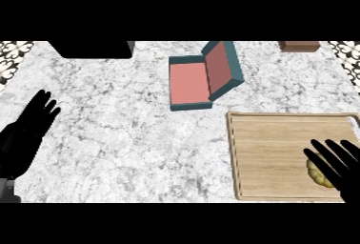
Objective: Pick the squash from the tray and place it in the cardboard box
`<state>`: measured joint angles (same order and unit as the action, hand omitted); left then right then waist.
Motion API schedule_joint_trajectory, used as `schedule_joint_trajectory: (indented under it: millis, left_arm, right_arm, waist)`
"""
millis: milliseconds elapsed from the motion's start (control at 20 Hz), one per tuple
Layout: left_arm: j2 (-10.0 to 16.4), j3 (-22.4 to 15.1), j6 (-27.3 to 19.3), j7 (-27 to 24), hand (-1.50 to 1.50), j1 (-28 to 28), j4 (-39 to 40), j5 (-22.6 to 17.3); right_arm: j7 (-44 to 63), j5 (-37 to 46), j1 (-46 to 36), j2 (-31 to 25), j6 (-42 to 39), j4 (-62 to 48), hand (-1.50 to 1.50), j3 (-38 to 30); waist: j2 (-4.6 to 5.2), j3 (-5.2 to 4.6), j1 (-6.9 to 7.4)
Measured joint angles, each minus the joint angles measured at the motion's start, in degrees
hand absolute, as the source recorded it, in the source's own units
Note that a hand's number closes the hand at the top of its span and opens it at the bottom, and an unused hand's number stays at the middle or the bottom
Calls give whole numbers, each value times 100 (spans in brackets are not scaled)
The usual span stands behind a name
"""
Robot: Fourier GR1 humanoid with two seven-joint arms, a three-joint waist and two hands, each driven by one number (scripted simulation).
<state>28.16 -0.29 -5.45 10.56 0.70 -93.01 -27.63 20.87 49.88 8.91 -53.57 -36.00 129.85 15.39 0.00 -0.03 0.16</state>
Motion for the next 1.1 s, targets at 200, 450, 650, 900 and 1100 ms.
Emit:
schedule_joint_trajectory:
  millis: [200, 450, 650, 900, 1100]
  left_arm:
    - [-206, 8, -11, -19, 0, 4, 23, 206]
    - [-391, 104, 50, 17, 0, 153, 179, 393]
    - [-529, 109, 0, 169, 0, 131, 3, 542]
    - [-621, 203, 158, 160, 0, -5, -76, 650]
    - [-632, 353, 360, 143, 0, -72, -45, 638]
  right_arm:
    - [-105, 306, 35, 176, -146, -174, -150, 11]
    - [-259, 672, -36, 467, -295, -327, -150, 72]
    - [-555, 878, -30, 653, -189, -482, -150, 64]
    - [-925, 1243, -109, 824, 1, -717, -150, 123]
    - [-979, 1677, -112, 980, 101, -877, -150, 309]
  waist:
    - [-3, 2, -18]
    - [-3, 1, -25]
    - [-4, 4, -23]
    - [-4, 3, -14]
    - [-4, 2, -13]
